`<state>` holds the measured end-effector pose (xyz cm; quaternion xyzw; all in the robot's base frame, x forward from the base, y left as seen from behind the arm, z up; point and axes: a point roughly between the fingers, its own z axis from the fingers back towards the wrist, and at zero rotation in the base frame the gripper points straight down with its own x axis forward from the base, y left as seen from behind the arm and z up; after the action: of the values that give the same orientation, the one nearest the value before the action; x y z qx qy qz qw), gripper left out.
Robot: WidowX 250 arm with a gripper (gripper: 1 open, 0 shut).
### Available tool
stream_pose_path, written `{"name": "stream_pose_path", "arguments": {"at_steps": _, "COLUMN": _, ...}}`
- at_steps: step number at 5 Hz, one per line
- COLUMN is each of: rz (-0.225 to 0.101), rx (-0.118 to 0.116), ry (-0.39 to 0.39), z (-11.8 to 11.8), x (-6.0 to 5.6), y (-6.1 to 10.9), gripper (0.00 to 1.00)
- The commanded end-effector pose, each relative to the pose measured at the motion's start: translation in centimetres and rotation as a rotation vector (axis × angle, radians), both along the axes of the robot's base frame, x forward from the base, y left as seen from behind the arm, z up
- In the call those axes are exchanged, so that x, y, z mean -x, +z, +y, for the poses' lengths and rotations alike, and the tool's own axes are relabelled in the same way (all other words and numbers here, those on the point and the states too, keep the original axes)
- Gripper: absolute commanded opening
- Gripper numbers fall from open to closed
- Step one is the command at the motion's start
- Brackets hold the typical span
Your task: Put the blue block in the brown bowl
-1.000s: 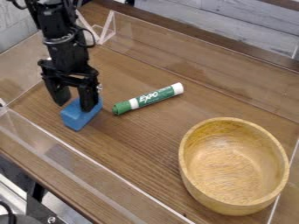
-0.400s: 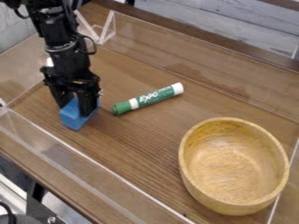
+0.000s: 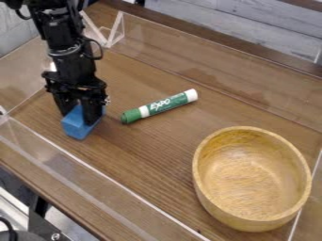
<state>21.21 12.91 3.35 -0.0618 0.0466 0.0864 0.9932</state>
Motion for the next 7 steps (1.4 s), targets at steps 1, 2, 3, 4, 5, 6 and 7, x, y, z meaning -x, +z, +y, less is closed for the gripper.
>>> {"name": "stream_pose_path", "arguments": {"at_steps": 1, "rz": -0.063, "rx": -0.058, "ry": -0.009, "z": 0.7, "x": -1.2, "y": 2.7, "gripper": 0.00}}
{"name": "stream_pose_path", "arguments": {"at_steps": 2, "rz": -0.058, "rx": -0.070, "ry": -0.014, "z": 0.6, "x": -1.3, "y": 3.7, "gripper": 0.00}}
{"name": "stream_pose_path", "arguments": {"at_steps": 3, "rz": -0.063, "rx": -0.082, "ry": -0.021, "z": 0.4, "x": -1.6, "y": 4.9, "gripper": 0.00}}
{"name": "stream_pose_path", "arguments": {"at_steps": 4, "rz": -0.084, "rx": -0.091, "ry": -0.028, "z": 0.1, "x": -2.2, "y": 6.3, "gripper": 0.00}}
{"name": "stream_pose_path", "arguments": {"at_steps": 5, "rz": -0.109, "rx": -0.093, "ry": -0.026, "z": -0.2, "x": -2.8, "y": 8.1, "gripper": 0.00}}
{"name": "stream_pose_path", "arguments": {"at_steps": 6, "rz": -0.131, "rx": -0.083, "ry": -0.041, "z": -1.1, "x": -3.7, "y": 10.9, "gripper": 0.00}}
{"name": "stream_pose_path", "arguments": {"at_steps": 7, "rz": -0.158, "rx": -0.071, "ry": -0.063, "z": -2.2, "x": -5.0, "y": 13.3, "gripper": 0.00}}
